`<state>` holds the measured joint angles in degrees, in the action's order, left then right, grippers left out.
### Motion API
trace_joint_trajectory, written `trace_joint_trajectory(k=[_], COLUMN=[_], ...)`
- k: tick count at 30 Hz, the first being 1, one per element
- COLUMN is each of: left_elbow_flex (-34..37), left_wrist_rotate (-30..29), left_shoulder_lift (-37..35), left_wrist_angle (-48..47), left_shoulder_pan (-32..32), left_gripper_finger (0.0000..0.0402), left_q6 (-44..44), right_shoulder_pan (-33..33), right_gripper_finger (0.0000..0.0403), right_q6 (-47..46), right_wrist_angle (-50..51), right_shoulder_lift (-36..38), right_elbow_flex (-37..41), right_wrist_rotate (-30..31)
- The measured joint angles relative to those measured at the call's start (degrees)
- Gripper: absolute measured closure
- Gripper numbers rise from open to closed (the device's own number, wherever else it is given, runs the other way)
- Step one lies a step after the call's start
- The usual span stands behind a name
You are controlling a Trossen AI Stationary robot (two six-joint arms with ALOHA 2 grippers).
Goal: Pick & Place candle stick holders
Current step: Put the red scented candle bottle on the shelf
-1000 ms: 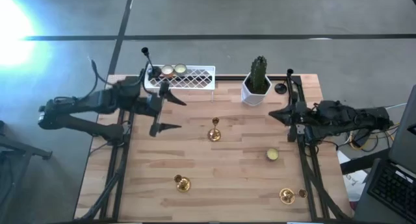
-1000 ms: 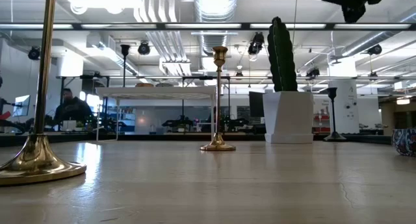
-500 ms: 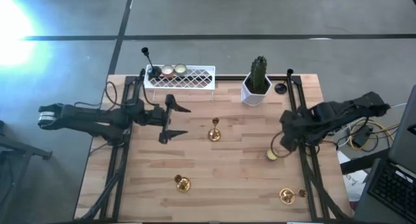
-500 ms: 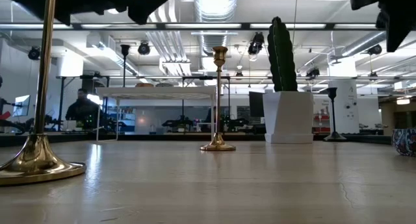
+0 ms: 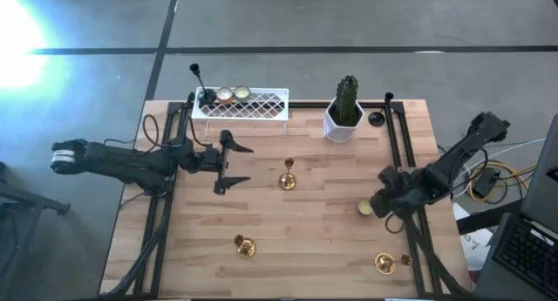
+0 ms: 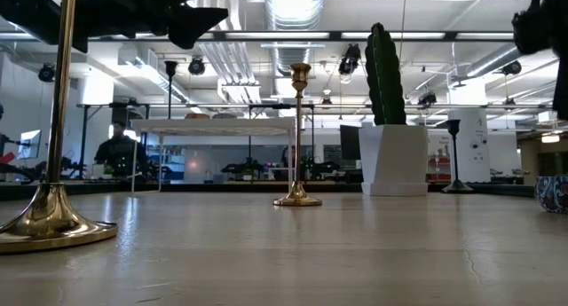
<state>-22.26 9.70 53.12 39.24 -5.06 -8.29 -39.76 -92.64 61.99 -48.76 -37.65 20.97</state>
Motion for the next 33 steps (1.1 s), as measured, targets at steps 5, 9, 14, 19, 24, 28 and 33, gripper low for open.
trace_joint_trajectory(k=[5, 9, 14, 19, 24, 28, 33], left_elbow_flex=[0.07, 0.07, 0.07, 0.07, 0.07, 0.07, 0.07], left_wrist_rotate=[-0.36, -0.37, -0.40, -0.42, -0.75, -0.73, -0.71], left_shoulder_lift=[0.00, 0.00, 0.00, 0.00, 0.00, 0.00, 0.00], left_wrist_angle=[-0.42, -0.48, -0.50, -0.46, -0.44, -0.42, -0.29], left_shoulder_pan=[0.00, 0.00, 0.00, 0.00, 0.00, 0.00, 0.00], left_gripper_finger=[0.0021, 0.0021, 0.0021, 0.0021, 0.0021, 0.0021, 0.0021], left_q6=[-0.51, -0.53, -0.55, -0.55, -0.53, -0.35, -0.33], right_shoulder_pan=[0.02, 0.01, -0.01, -0.18, -0.36, -0.36, -0.36], right_gripper_finger=[0.0259, 0.0248, 0.0241, 0.0235, 0.0228, 0.0212, 0.0181], right_q6=[3.49, 3.62, 6.06, 9.64, 17.44, 18.12, 18.64], right_wrist_angle=[-3.95, -4.09, -4.57, -6.17, -13.42, -14.50, -17.31], right_shoulder_lift=[-2.11, -3.87, -6.50, -8.65, -12.00, -14.58, -17.01], right_elbow_flex=[3.64, 4.37, 5.03, 6.12, 9.35, 10.65, 12.11], right_wrist_rotate=[-0.71, -4.62, -13.18, -16.58, -16.74, -16.79, -16.74])
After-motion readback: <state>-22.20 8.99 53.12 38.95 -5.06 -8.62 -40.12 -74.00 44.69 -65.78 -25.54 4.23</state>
